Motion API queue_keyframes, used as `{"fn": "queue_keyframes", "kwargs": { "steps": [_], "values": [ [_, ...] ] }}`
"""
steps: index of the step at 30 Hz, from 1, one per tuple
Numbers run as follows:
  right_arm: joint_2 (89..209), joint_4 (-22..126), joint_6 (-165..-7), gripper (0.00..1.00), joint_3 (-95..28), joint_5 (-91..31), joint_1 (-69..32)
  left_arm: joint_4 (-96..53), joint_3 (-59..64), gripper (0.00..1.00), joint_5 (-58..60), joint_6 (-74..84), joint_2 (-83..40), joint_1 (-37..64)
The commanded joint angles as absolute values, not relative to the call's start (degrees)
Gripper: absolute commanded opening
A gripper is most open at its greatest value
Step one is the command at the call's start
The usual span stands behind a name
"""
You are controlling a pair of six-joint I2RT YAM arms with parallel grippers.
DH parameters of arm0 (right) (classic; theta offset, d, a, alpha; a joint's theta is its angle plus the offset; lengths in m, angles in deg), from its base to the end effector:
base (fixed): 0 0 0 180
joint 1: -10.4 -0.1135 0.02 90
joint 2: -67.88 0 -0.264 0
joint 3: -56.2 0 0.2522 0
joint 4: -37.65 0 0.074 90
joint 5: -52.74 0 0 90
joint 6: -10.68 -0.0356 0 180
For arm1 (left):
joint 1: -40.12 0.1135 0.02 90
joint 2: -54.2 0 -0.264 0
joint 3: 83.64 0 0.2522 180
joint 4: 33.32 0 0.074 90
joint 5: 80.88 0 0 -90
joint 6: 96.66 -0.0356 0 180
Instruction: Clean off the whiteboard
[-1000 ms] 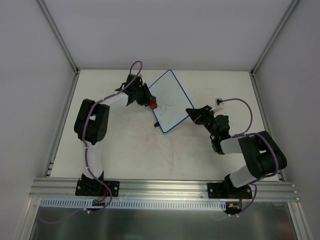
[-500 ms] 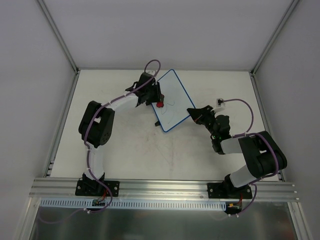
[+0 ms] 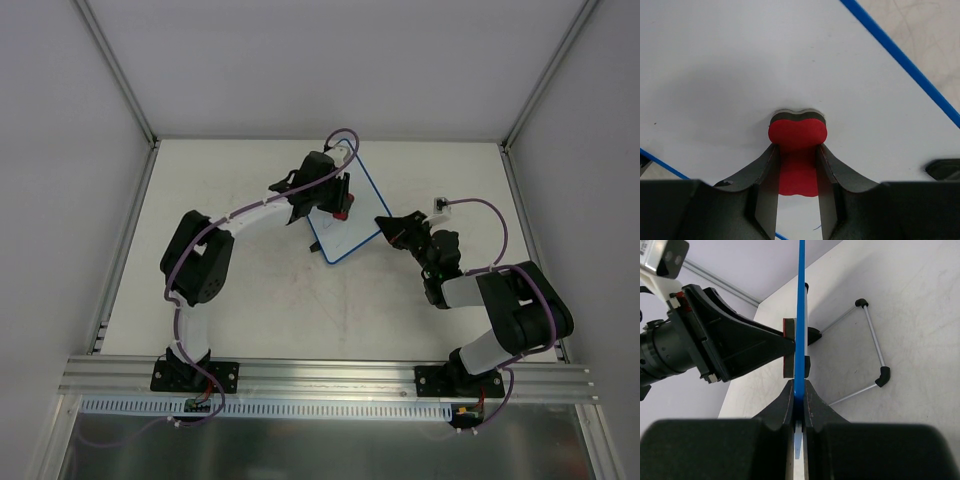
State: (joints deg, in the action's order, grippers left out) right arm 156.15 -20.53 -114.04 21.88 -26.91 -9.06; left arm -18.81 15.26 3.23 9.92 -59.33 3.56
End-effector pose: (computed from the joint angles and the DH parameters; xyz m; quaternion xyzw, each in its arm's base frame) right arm 0.2517 0.0957 0.1815 0.0245 0.6805 0.3870 0.6217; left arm 0.3713 -0.2799 0.2386 0.1750 0.8435 -0.2659 0.4326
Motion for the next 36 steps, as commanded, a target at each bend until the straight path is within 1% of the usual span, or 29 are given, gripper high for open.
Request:
{"fn": "queue_keyframes", "kwargs": {
  "steps": [1, 6, 8, 9, 15, 22, 27, 32, 36],
  "values": [
    [156.91, -25.49, -111.49, 0.00, 21.34, -22.76, -10.25, -18.59, 14.06, 0.00, -6.97, 6.88, -60.58, -3.39],
    [156.91, -25.67, -111.58, 0.00, 21.43, -22.76, -10.07, -20.86, 12.92, 0.00, -12.32, 4.42, -59.35, -4.36],
    [156.82, -25.67, -111.58, 0.00, 21.43, -22.67, -9.99, -21.66, 11.95, 0.00, -12.42, 4.06, -58.65, -4.45],
    [156.82, -25.67, -111.58, 0.00, 21.52, -22.76, -10.07, -21.67, 11.77, 0.00, -10.15, 4.24, -58.56, -4.45],
    [156.82, -25.67, -111.58, 0.00, 21.52, -22.76, -9.99, -21.49, 11.33, 0.00, -4.95, 7.48, -59.00, -3.13],
    [157.00, -25.75, -111.58, 0.00, 21.35, -22.85, -10.07, -23.16, 7.90, 0.00, -2.66, 20.13, -60.75, 1.70],
    [156.48, -25.84, -111.67, 0.00, 21.78, -23.02, -9.99, -23.16, 6.59, 0.00, 0.49, 24.45, -61.29, 3.63],
    [156.65, -25.93, -111.75, 0.00, 21.78, -22.85, -9.90, -23.60, 1.84, 0.00, 0.68, 32.44, -60.14, 8.64],
    [156.56, -25.93, -111.84, 0.00, 21.78, -22.94, -9.90, -23.60, 0.00, 0.00, 1.73, 36.05, -60.06, 9.44]
  ]
}}
